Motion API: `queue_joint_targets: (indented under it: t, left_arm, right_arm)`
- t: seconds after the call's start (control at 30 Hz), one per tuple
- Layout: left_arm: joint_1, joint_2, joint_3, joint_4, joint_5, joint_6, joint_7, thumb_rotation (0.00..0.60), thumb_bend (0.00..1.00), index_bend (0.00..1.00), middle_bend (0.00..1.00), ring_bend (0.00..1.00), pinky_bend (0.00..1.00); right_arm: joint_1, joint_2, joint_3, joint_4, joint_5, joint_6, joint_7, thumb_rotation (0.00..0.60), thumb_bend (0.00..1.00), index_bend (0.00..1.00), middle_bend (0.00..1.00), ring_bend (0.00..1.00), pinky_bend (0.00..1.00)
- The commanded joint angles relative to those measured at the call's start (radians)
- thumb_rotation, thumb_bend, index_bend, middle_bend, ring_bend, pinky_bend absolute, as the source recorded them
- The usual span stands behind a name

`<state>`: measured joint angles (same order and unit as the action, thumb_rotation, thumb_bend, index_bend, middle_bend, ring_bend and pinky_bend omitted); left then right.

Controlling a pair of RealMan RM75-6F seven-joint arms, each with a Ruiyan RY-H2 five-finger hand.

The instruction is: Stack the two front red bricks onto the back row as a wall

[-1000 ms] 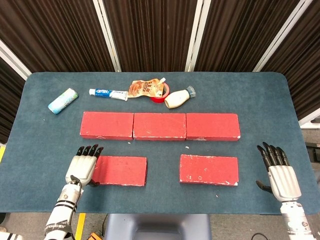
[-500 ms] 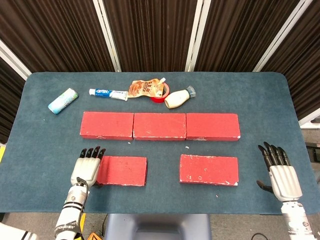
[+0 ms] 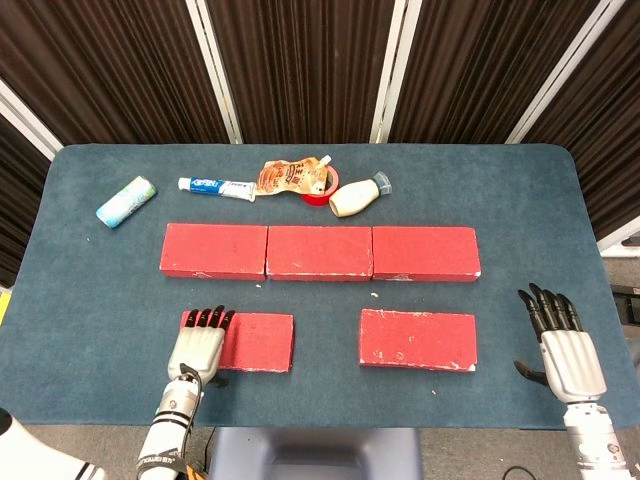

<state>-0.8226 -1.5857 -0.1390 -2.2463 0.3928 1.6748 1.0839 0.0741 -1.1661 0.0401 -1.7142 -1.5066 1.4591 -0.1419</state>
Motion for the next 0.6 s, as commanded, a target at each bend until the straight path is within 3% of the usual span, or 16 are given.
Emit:
queue_joint_targets:
  t: [0.03, 0.6]
  left_arm:
    - [-0.002, -0.022, 0.001, 0.015, 0.01, -0.001, -0.005, 0.6, 0.0, 0.0, 0.0, 0.0, 0.0]
    - [-0.007, -0.07, -0.022, 0.101, 0.0, -0.054, -0.016, 0.6, 0.0, 0.0, 0.0, 0.0, 0.0]
  right_arm:
    - [0.0, 0.0, 0.0, 0.0, 0.001, -0.001, 0.0, 0.6, 0.0, 0.1, 0.11, 0.0, 0.0]
    - [0.003, -0.004, -0.003, 0.001, 0.005, -0.01, -0.007, 0.6, 0.0, 0.1, 0.11, 0.0, 0.0]
